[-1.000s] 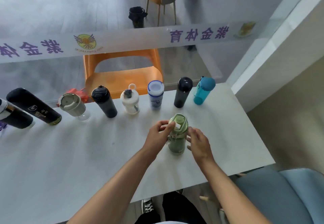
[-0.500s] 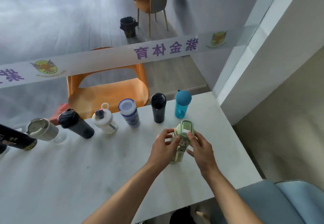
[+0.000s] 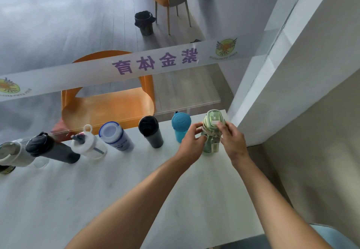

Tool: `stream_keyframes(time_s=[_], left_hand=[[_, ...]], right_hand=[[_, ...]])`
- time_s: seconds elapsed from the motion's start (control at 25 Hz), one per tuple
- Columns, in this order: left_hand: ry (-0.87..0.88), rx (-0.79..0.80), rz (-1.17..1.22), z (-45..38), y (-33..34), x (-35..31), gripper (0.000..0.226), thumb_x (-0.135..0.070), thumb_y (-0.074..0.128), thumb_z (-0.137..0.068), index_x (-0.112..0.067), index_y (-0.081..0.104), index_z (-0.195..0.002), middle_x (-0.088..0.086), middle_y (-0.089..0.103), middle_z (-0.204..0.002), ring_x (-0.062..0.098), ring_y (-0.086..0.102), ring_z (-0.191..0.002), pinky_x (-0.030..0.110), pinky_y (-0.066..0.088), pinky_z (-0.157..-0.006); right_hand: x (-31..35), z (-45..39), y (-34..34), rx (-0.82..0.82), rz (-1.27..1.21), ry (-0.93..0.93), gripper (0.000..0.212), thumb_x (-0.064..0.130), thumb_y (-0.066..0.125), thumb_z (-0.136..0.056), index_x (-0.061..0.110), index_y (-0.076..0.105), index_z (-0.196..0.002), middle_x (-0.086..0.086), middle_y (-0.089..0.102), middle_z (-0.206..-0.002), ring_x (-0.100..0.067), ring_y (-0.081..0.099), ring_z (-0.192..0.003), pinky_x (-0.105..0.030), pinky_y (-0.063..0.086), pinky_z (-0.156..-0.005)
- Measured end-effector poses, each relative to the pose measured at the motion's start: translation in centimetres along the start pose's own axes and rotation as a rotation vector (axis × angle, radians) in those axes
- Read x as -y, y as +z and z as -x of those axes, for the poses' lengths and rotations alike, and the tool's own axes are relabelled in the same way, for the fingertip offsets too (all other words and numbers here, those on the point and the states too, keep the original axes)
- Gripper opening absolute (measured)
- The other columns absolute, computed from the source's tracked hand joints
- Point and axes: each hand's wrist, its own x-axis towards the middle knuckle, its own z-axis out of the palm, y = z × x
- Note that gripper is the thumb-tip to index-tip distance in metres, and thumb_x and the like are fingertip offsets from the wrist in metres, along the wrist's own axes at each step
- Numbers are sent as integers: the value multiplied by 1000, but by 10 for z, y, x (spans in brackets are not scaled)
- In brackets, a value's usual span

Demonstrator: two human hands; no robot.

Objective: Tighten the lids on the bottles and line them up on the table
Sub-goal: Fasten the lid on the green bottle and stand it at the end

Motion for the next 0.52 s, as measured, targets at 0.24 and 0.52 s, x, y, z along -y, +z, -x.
stream_keyframes(time_s=[0.24,0.52], left_hand=[[9,-43,17,-44,18,-23,37,-4,46,-96,-24,51,-127,1,60,-130,20,64,-110,46,54,-100],[2,-25,-3,-57,23,-30,43,-3,47,-98,-23,45,-136,0,55,-135,16,62,-109,38,55,-97]], right_hand=[[17,-46,-12,11,16,-24,18,36,57,-95,24,71,-91,15,64,-67,1,54,-58,-28,45,-65],[22,-63,-17,13,72,-55,24,35,53,-98,22,69,-110,12,62,-75,3,55,-57,-21,44,-62]])
